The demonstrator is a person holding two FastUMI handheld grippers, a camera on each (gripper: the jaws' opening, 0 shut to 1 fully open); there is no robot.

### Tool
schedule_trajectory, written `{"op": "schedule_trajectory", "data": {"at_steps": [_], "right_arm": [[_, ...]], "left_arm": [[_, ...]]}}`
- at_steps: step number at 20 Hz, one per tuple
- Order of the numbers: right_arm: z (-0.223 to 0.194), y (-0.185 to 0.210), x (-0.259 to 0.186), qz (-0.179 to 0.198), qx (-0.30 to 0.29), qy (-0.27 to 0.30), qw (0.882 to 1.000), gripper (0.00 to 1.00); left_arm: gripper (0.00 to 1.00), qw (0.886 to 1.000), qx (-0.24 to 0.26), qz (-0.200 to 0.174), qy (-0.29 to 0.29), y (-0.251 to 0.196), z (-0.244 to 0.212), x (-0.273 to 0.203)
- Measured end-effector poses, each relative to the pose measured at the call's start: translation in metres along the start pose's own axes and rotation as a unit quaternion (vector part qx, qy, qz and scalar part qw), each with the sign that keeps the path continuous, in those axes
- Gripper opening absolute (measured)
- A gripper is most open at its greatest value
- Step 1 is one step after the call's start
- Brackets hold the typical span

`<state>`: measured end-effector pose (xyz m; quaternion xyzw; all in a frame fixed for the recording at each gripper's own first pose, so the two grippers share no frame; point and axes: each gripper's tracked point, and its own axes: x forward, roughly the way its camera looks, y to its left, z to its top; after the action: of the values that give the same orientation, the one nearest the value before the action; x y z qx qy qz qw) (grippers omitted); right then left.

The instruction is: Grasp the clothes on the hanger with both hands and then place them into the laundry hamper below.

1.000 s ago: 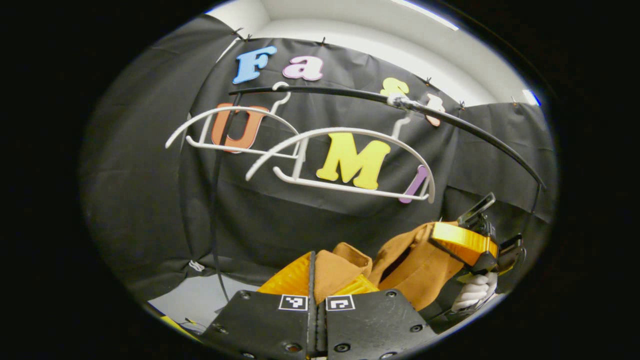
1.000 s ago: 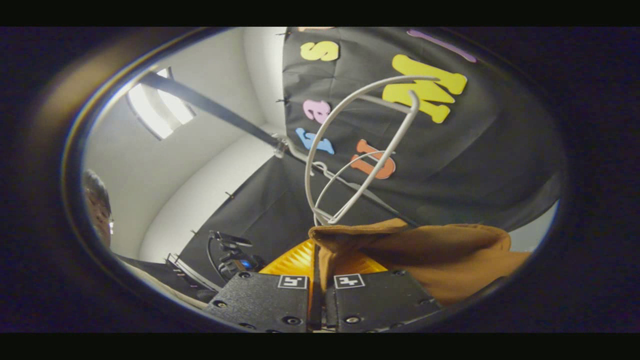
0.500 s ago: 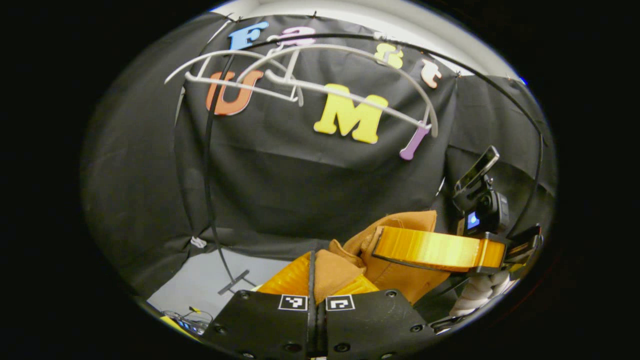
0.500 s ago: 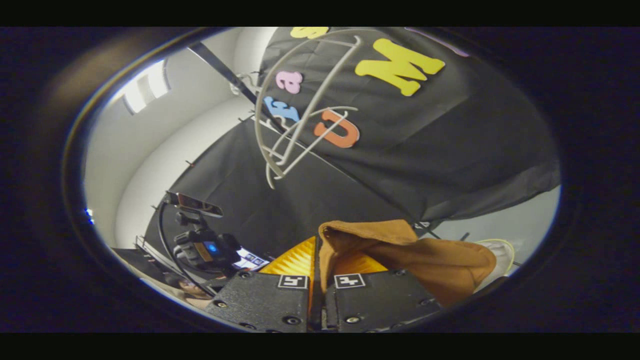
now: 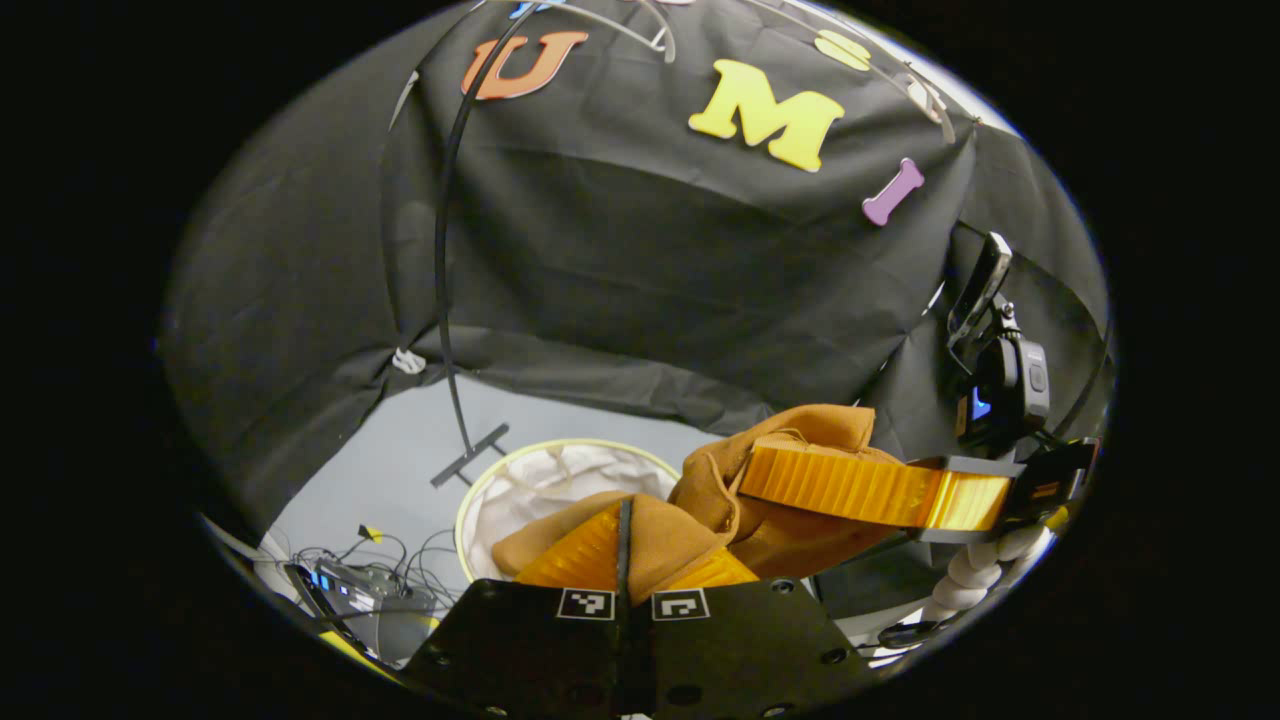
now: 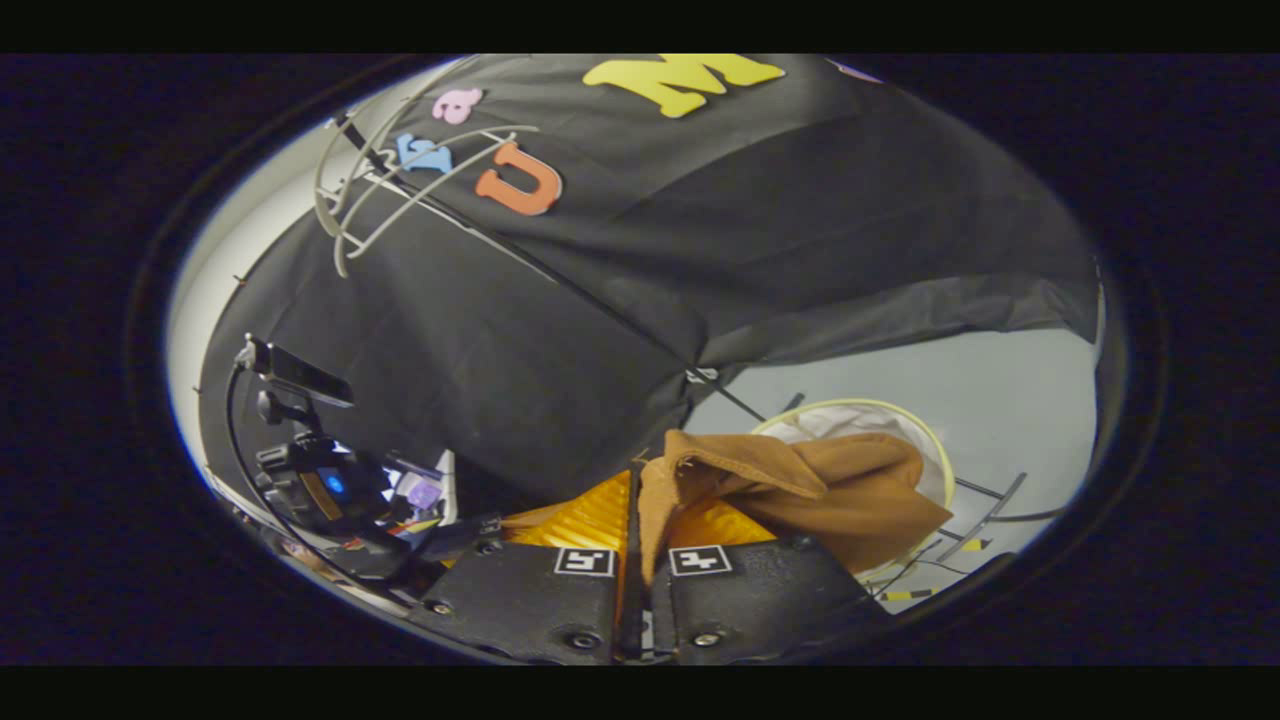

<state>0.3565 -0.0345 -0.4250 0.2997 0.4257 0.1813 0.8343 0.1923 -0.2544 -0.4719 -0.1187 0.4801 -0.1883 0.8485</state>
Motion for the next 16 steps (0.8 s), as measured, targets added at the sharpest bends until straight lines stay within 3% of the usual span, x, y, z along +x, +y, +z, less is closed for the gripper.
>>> {"op": "schedule_trajectory", "data": {"at_steps": [7, 12, 13, 14, 16], "right_arm": [[-0.077, -0.058, 0.001, -0.093, 0.0, 0.081, 0.992, 0.07], [-0.078, -0.073, -0.006, -0.127, 0.005, 0.084, 0.988, 0.07], [-0.078, -0.073, -0.008, -0.134, -0.001, 0.082, 0.988, 0.07], [-0.078, -0.073, -0.007, -0.141, -0.008, 0.083, 0.987, 0.07], [-0.077, -0.075, -0.011, -0.157, -0.017, 0.083, 0.984, 0.08]], "left_arm": [[0.0, 0.998, -0.017, 0.013, 0.062, -0.001, -0.067, -0.004], [0.0, 0.997, -0.008, 0.027, 0.074, 0.003, -0.083, -0.011], [0.05, 0.997, -0.005, 0.029, 0.074, 0.004, -0.082, -0.012], [0.0, 0.997, -0.001, 0.036, 0.072, 0.006, -0.08, -0.012], [0.0, 0.996, 0.005, 0.055, 0.073, 0.013, -0.076, -0.012]]}}
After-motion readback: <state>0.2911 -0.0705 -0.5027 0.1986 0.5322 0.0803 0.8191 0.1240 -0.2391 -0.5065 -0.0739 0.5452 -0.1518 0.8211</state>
